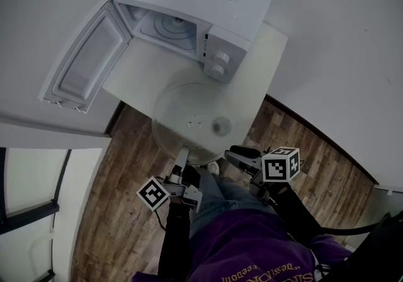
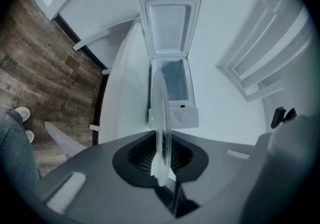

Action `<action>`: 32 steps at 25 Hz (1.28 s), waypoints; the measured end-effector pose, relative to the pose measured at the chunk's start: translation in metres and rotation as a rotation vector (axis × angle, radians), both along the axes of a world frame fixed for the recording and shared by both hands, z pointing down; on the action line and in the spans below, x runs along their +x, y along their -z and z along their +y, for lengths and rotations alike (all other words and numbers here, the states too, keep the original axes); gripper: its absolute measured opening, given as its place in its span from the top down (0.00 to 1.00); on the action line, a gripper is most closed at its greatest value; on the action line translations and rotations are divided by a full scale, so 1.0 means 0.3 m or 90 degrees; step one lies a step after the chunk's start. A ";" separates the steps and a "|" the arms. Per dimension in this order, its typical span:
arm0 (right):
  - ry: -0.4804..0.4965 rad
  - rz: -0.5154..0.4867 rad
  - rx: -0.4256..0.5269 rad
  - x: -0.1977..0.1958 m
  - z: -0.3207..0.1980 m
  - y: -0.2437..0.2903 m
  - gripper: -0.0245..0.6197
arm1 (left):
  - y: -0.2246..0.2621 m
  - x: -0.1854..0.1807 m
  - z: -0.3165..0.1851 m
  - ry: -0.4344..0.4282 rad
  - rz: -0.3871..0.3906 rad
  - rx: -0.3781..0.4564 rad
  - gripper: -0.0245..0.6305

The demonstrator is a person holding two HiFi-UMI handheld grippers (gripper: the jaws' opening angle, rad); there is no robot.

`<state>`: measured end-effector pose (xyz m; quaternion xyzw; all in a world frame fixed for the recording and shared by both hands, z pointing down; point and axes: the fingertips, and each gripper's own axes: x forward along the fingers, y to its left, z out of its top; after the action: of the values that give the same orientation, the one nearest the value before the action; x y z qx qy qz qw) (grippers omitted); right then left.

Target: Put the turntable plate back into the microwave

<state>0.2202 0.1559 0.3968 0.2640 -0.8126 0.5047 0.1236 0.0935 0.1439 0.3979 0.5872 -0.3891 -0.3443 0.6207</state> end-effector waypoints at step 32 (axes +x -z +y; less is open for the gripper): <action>0.124 0.110 0.239 -0.447 -0.205 0.150 0.76 | 0.233 -0.418 -0.319 0.105 -0.020 0.086 0.89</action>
<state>0.0863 0.0944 0.3517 0.2453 -0.9003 0.3056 0.1894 -0.0318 0.0481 0.3282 0.5991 -0.4217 -0.4101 0.5432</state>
